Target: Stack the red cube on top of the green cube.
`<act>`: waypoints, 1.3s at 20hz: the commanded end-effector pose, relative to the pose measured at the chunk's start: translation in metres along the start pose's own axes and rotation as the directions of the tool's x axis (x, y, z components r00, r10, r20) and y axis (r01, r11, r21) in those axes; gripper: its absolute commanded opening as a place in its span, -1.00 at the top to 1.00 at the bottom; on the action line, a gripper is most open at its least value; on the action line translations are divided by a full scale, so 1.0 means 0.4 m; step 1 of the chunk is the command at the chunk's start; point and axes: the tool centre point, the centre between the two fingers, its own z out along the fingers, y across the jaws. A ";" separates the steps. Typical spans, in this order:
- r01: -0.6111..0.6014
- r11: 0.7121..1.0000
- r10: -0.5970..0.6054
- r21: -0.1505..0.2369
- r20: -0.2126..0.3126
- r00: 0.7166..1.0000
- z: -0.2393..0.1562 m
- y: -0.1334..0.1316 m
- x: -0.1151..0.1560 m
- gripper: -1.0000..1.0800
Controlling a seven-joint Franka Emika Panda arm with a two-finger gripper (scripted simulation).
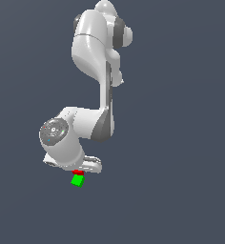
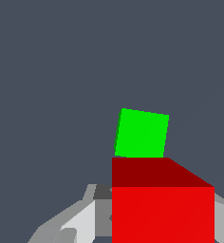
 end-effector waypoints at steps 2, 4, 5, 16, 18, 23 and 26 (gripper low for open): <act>0.000 1.000 0.000 0.000 -0.001 1.000 0.010 0.004 0.027 1.00; 0.000 1.000 0.000 0.000 -0.001 1.000 0.015 0.006 0.040 1.00; 0.000 1.000 0.000 0.000 -0.001 1.000 0.017 0.007 0.045 1.00; 0.000 1.000 0.000 0.000 -0.001 1.000 0.031 0.012 0.080 1.00; 0.000 1.000 0.000 0.000 -0.001 1.000 0.032 0.012 0.083 1.00; 0.000 1.000 0.000 0.000 -0.001 1.000 0.032 0.013 0.085 1.00; 0.000 1.000 0.000 0.000 -0.001 1.000 0.032 0.013 0.085 -0.92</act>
